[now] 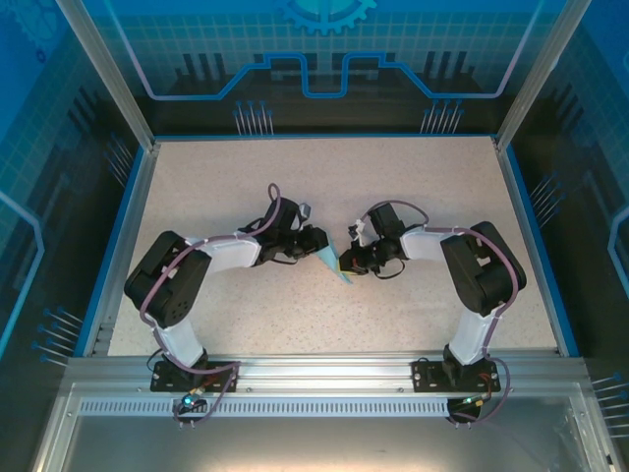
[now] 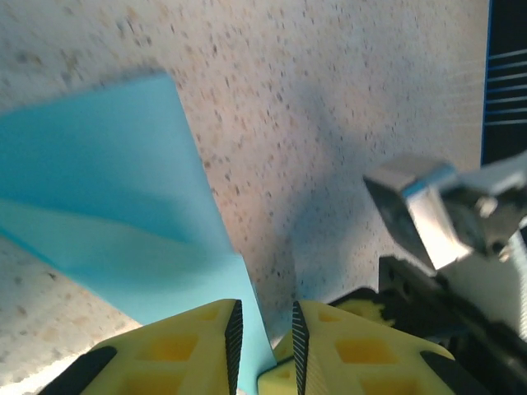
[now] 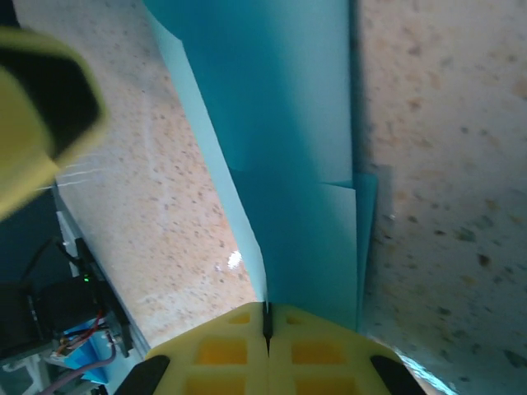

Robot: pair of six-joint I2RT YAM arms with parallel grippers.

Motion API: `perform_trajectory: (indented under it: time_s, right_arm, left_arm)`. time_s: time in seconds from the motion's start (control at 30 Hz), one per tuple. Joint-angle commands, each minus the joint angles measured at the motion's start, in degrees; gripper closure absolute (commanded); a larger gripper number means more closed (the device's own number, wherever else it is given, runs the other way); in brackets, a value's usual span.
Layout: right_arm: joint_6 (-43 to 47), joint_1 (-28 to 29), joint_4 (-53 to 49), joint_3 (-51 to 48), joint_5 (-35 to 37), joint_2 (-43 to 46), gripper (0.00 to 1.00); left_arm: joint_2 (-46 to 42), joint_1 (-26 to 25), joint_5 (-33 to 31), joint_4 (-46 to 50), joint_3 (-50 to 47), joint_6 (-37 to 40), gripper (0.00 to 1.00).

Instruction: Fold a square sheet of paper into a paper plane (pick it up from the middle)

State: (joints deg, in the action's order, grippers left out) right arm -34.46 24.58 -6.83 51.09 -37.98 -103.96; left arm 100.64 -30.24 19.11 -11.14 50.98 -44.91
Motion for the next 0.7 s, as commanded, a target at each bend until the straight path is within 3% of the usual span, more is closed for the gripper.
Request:
perform_trajectory:
  time_s: [0.0, 0.67]
  right_arm:
    - [-3.55, -0.98, 1.27, 1.29, -3.37, -0.95, 1.00]
    - [-8.25, -3.35, 5.60, -0.38, -4.48, -4.62, 1.00]
  left_arm:
    - [-1.21, -1.03, 1.98, -4.44, -2.77, -0.45, 0.73]
    - [4.28, -1.38, 1.27, -6.51, -2.49, 0.30, 0.78]
